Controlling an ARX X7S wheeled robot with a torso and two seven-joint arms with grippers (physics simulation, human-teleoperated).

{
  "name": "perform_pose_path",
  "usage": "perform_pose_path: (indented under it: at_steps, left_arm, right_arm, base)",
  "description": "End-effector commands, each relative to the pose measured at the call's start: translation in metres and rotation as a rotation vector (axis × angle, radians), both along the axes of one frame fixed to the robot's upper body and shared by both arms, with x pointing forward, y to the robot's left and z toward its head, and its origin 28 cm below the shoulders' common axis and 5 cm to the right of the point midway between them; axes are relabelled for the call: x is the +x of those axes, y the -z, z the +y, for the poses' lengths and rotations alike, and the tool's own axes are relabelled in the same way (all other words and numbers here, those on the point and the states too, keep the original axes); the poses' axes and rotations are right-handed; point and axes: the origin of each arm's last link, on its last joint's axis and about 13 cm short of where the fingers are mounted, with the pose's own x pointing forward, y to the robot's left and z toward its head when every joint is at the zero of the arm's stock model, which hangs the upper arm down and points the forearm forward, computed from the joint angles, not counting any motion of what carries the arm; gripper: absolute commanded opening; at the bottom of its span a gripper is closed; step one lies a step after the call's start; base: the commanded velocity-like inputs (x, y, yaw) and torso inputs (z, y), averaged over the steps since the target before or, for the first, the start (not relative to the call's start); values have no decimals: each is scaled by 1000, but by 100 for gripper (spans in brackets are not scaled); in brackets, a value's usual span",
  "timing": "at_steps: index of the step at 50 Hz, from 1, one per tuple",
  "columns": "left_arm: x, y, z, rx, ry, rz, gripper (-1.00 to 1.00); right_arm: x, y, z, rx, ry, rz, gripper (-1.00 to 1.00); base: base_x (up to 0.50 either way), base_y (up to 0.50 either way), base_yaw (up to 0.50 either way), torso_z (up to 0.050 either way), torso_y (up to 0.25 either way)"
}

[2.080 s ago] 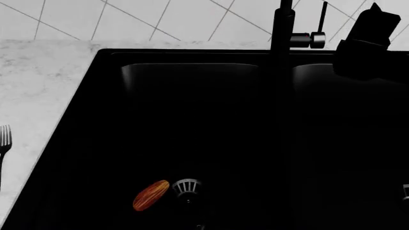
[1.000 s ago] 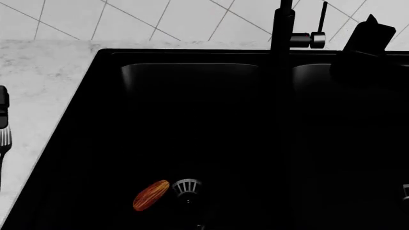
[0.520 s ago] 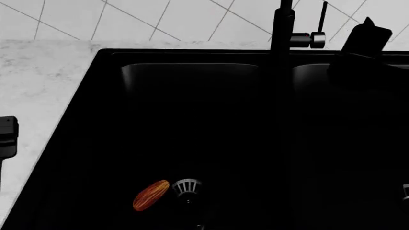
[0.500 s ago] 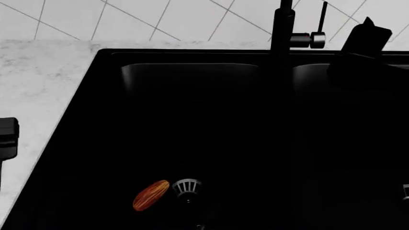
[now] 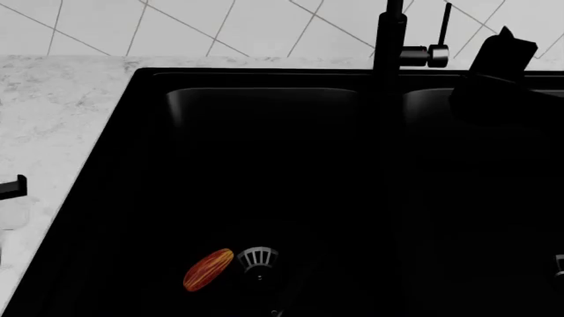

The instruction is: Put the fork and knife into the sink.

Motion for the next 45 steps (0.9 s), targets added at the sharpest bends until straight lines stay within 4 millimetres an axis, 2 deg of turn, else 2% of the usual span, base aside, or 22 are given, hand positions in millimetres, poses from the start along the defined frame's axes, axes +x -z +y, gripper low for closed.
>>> perform_pose_path:
  at_steps: [1, 7, 10, 15, 16, 23, 26, 29, 32, 36, 42, 45]
  left_arm:
    - [-1, 24, -1, -20, 17, 51, -100]
    - [2, 24, 0, 28, 11, 10, -100]
    - [5, 18, -2, 47, 20, -37, -100]
    - [4, -9, -13, 62, 64, -169, -100]
    - [3, -23, -19, 53, 83, -229, -100]
    - [-5, -72, -39, 26, 143, -408, -100]
    - [-10, -94, -55, -19, 240, -461, -100]
    - [-9, -99, -65, -50, 304, -474, -100]
    - [-1, -101, -88, -124, 427, -470, -100]
    - [6, -100, -109, -178, 521, -450, -100]
    - [22, -84, -136, -238, 596, -409, -100]
    - [24, -72, -147, -255, 629, -389, -100]
  right_arm:
    - [0, -1, 1, -7, -2, -6, 100]
    - [0, 0, 1, -6, -3, -4, 100]
    - [-1, 1, 1, -5, -1, -3, 100]
    - [0, 2, 2, -6, -2, -1, 100]
    - [0, 1, 2, -5, -4, -2, 100]
    - [-1, 1, 3, -5, -7, 0, 100]
    - [-1, 1, 3, -3, -7, -1, 100]
    - [0, 2, 3, -2, -8, -3, 100]
    - [1, 1, 3, -4, -13, -4, 100]
    - [0, 1, 3, -4, -11, -3, 100]
    - [-1, 1, 3, -3, -17, -8, 100]
    - [-1, 1, 3, 0, -21, -11, 100]
  base:
    - [0, 0, 0, 0, 0]
    - [4, 0, -1, -2, 0]
    - [0, 0, -2, -3, 0]
    - [2, 0, 0, 0, 0]
    - [0, 0, 0, 0, 0]
    - [0, 0, 0, 0, 0]
    - [0, 0, 0, 0, 0]
    - [0, 0, 0, 0, 0]
    - [0, 0, 0, 0, 0]
    - [0, 0, -1, 0, 0]
    - [0, 0, 0, 0, 0]
    - [0, 0, 0, 0, 0]
